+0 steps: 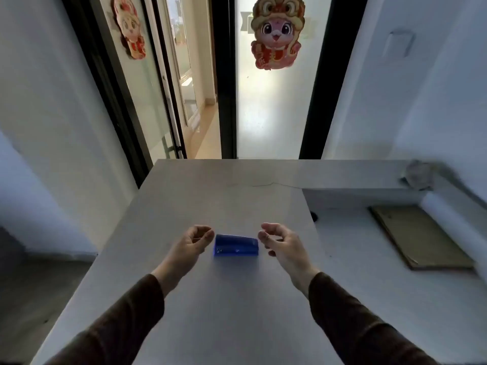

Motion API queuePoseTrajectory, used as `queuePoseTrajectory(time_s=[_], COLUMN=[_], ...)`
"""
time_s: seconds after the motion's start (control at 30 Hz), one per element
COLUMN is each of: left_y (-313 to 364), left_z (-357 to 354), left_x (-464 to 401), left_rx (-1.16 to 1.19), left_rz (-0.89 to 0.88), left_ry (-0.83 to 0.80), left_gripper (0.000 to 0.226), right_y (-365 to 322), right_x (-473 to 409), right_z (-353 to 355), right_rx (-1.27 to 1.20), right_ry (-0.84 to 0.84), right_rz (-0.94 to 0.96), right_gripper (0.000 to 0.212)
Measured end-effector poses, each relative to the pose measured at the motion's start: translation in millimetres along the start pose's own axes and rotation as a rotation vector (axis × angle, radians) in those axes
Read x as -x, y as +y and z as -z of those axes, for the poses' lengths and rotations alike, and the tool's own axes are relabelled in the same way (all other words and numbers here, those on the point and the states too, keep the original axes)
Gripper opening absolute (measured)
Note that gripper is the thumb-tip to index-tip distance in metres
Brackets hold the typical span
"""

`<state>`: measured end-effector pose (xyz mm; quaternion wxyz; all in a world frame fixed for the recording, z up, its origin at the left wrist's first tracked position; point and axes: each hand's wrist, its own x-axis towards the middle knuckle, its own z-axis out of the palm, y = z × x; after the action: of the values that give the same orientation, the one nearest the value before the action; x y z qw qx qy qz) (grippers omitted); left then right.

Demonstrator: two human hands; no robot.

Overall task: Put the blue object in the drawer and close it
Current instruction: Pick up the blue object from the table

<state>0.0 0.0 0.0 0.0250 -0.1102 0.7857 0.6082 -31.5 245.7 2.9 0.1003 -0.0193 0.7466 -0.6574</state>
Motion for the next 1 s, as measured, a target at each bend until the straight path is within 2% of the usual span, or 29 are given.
queuePoseTrajectory(time_s=[0.13, 0.33, 0.5, 0.77, 1.0], left_y=[-9.4, -21.3, -30.2, -32.5, -35.4], left_z=[-6.8, -13.3, -16.0, -21.5, -20.6], left_x=[-7.5, -22.2, -26.1, -24.2, -9.1], left_rx=[-0.064, -0.100, -0.085, -0.098, -0.059], left_rz=[0.013, 0.019, -0.004, -0.069, -0.070], left_ry=[-0.036, -0.089, -0.071, -0.059, -0.058], left_gripper=[0.040, 0.048, 0.046, 0.025, 0.019], right_y=[14.0, 36.0, 47.4, 50.2, 53.6], right_x=[-8.3, -25.8, -32.5, -34.0, -15.9], right_z=[-8.1, -19.2, -25.2, -25.5, -22.4], right_rx=[0.090, 0.227, 0.247, 0.300, 0.346], right_ry=[-0.015, -0.011, -0.003, 0.032, 0.019], right_rz=[-0.068, -0.102, -0.096, -0.060, 0.012], right_gripper=[0.049, 0.051, 0.050, 0.032, 0.028])
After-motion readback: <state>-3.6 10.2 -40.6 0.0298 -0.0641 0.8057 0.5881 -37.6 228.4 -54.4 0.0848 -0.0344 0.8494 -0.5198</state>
